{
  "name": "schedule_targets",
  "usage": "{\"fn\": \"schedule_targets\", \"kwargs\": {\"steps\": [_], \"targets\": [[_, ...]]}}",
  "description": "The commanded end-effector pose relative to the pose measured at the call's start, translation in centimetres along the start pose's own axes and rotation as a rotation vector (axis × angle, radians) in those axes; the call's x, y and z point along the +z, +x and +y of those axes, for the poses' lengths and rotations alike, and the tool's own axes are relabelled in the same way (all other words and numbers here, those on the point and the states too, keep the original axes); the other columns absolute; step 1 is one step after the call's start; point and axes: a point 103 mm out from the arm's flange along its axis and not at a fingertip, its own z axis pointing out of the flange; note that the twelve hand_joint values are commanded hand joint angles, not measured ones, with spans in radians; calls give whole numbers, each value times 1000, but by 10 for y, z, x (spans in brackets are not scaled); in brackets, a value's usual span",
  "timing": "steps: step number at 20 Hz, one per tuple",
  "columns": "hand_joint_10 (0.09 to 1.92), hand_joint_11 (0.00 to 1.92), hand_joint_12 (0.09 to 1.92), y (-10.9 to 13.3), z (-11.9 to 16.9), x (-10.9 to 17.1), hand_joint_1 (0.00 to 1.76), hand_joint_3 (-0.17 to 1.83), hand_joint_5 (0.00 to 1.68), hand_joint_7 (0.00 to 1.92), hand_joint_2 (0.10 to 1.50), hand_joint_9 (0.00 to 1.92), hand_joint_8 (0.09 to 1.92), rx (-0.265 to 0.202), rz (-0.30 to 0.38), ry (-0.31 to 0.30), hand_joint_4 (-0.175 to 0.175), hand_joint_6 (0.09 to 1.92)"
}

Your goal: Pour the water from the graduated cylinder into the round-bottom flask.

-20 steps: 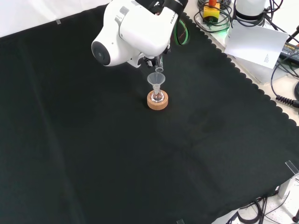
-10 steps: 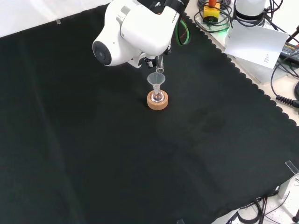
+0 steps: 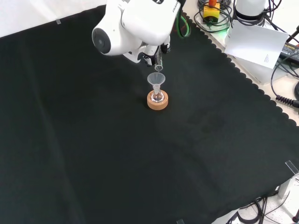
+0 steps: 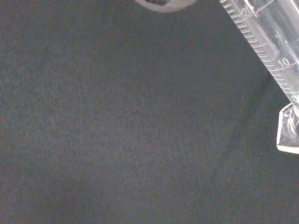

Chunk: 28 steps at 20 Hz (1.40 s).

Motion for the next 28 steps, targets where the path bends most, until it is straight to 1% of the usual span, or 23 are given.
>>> {"fn": "schedule_targets", "kwargs": {"steps": [1, 5, 14, 18, 22, 25, 28], "targets": [[87, 1213, 748, -15, -5, 7, 1272, 0, 996, 1053, 1094, 1556, 931, -33, 49, -112, -175, 952], [87, 1213, 748, -17, -8, 9, 1272, 0, 996, 1053, 1094, 1556, 932, -73, 68, -183, -175, 952], [87, 1211, 748, -20, -8, 12, 1272, 0, 996, 1052, 1094, 1554, 933, -153, 98, -260, -175, 953], [87, 1211, 748, -23, -5, 13, 1272, 0, 996, 1052, 1094, 1554, 933, -182, 131, -285, -175, 953], [87, 1211, 748, -30, -2, 18, 1272, 0, 996, 1052, 1094, 1554, 933, -211, 180, -352, -175, 953], [87, 1211, 748, -34, 0, 21, 1272, 0, 996, 1052, 1094, 1554, 933, -219, 207, -373, -175, 953], [87, 1212, 748, -38, 1, 23, 1272, 0, 997, 1052, 1094, 1554, 933, -236, 233, -416, -175, 953]]}}
